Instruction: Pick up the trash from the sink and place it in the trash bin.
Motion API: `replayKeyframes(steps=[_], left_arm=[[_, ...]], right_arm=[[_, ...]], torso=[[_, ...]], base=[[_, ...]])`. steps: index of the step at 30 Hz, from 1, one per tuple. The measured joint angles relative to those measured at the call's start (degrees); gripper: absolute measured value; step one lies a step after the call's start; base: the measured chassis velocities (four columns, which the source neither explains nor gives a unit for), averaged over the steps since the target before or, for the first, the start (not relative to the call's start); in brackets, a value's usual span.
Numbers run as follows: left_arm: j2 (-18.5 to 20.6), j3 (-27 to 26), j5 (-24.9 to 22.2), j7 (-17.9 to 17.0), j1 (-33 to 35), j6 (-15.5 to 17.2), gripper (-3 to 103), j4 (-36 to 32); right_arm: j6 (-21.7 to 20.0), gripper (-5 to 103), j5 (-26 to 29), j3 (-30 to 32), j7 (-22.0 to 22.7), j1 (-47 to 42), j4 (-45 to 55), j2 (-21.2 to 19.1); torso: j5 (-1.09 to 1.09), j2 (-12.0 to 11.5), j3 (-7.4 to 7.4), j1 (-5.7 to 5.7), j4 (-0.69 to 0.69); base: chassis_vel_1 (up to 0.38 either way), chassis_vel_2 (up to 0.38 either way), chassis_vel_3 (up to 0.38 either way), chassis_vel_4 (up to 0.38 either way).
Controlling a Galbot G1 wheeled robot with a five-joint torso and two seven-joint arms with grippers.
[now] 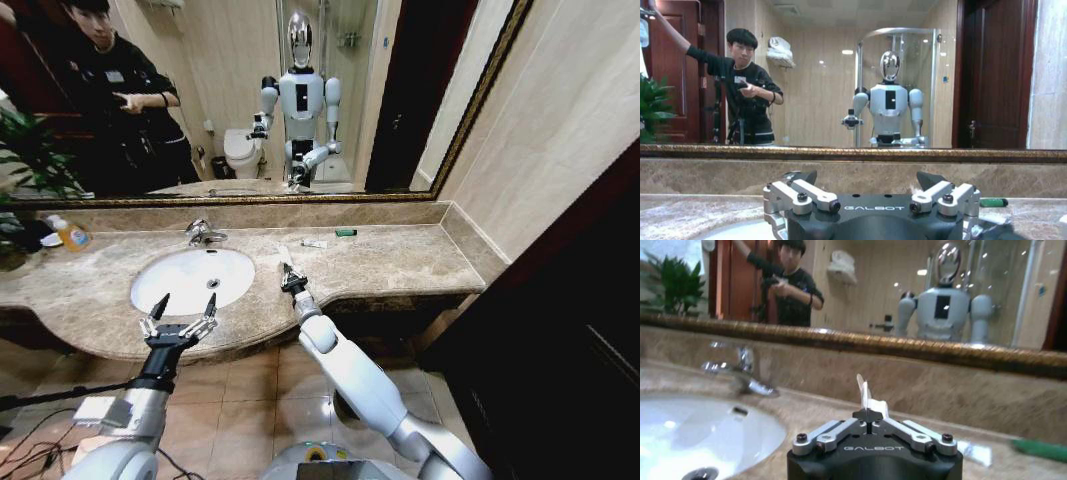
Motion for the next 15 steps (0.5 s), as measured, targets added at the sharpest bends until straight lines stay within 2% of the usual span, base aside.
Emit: replayKeyframes(steps=[2,4,8,12,15], left_arm=[[0.0,0.0,0.0,0.0,0.0,0.0,100,0.0],[0.0,0.0,0.0,0.0,0.0,0.0,100,0.0],[0.0,0.0,0.0,0.0,0.0,0.0,100,0.0],[0.0,0.0,0.0,0.0,0.0,0.0,100,0.0],[0.0,0.0,0.0,0.0,0.0,0.0,100,0.0]], right_arm=[[-1.0,0,0.7,1.6,0.4,-1.7,4.5,-2.2],[-1.1,0,0.8,2.1,0.4,-2.4,5.4,-2.7],[-1.4,0,0.6,7.2,0.3,-9.3,12.1,-6.7],[-1.1,0,-1.6,11.3,0.7,-15.1,17.2,-8.5],[-1.4,0,-2.2,13.1,2.6,-18.8,20.6,-9.2]], torso=[[0.01,0.0,0.00,0.00,0.01],[0.00,0.0,0.00,0.00,0.00],[0.00,0.0,0.00,0.00,-0.01],[0.01,0.0,0.00,0.00,0.00],[0.00,0.0,-0.01,0.00,-0.01]], base=[[0.000,0.000,0.000,0.000],[0.000,0.000,0.000,0.000],[0.000,0.000,0.000,0.000],[0.000,0.000,0.000,0.000],[0.000,0.000,0.000,0.000]])
